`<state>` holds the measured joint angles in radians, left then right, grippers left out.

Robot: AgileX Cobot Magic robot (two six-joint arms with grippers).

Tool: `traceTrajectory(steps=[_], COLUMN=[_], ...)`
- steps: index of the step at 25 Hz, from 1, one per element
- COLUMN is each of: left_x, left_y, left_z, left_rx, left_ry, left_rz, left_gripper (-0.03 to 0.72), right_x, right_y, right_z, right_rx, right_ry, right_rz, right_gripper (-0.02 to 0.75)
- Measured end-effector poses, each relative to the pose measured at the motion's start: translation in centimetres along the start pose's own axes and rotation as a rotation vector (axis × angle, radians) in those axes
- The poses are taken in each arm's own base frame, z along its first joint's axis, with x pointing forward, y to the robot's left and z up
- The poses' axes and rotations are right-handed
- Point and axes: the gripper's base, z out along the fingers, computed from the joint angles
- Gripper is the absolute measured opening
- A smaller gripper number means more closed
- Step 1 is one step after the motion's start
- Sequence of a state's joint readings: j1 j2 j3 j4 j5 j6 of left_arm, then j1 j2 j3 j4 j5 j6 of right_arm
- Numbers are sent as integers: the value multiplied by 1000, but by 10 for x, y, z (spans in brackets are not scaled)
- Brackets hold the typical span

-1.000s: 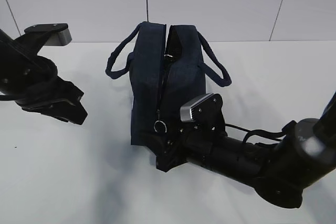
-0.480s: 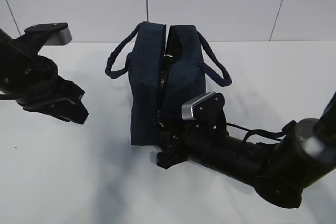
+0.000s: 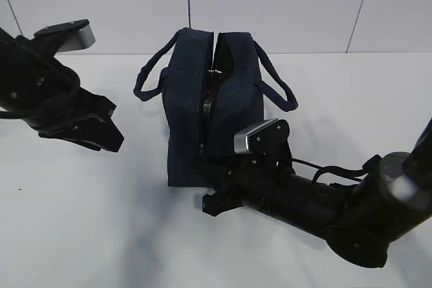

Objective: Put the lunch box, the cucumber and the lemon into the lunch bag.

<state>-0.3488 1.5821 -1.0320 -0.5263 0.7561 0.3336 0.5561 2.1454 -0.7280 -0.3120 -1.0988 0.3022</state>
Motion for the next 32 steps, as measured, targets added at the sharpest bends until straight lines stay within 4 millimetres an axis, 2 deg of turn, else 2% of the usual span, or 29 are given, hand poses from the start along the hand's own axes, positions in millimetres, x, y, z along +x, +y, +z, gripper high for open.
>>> traceTrajectory(steps=[5,12,20,32], left_x=[2,5,5,0], left_y=[-8,-19,-14,-12], left_z=[1,6,23,25], left_rx=[35,56,48,25], left_ry=[25,49,80,22], left_rz=[18,109,113,222], left_gripper=[237,238,239,239], right_x=[-3,-24,-36,-60], right_y=[0,4,11,18], right_z=[-1,-8,-26,-37], right_rx=[5,24,30,30], right_ry=[4,25,37,22], right_rz=[5,-10,-22,-59], right_gripper=[0,0,0,0])
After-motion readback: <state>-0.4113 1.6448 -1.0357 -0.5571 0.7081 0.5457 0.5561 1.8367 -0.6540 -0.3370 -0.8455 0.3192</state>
